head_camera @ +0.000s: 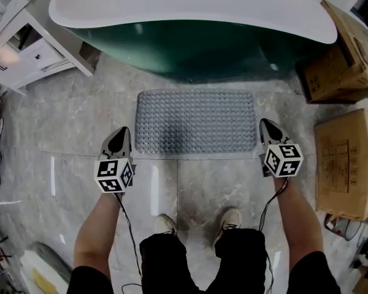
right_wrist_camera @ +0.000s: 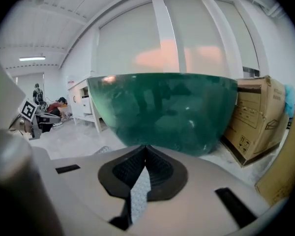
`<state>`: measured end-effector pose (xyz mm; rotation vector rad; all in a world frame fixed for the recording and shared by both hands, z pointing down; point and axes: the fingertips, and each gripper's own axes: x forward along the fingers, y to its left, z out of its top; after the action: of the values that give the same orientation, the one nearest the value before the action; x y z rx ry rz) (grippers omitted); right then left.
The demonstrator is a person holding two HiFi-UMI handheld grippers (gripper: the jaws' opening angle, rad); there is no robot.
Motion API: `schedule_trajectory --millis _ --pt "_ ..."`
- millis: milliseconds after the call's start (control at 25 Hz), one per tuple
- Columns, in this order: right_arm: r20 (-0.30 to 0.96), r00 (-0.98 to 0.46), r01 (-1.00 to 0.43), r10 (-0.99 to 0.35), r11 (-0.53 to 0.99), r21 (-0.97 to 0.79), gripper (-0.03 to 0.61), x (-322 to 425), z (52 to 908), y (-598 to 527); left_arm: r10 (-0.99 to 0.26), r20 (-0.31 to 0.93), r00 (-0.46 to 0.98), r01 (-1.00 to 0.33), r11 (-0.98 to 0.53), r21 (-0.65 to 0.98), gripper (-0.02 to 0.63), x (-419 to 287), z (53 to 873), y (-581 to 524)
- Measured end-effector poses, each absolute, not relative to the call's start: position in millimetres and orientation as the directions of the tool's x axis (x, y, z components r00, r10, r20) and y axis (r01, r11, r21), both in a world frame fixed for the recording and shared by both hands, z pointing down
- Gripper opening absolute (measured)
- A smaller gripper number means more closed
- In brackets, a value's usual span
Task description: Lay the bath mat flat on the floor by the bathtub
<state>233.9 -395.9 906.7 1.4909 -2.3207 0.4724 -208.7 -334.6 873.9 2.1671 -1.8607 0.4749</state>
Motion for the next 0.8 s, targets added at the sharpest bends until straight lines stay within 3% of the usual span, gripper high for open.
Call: schedule_trajectory --millis 280,800 --pt "0.478 -0.399 -0.912 -0.783 0.391 -0.121 0.017 228.4 763.1 -354.7 -0.894 0.406 0.192 -0.981 -0.189 0.047 0.017 -181.6 725.5 -300.1" --pt "0.412 -0.451 -0.888 -0.792 0.447 -0.112 0.017 167.1 481.9 -283.9 -0.89 0.344 0.299 -0.952 -0.302 0.045 0.017 -139.5 443.2 -241.9"
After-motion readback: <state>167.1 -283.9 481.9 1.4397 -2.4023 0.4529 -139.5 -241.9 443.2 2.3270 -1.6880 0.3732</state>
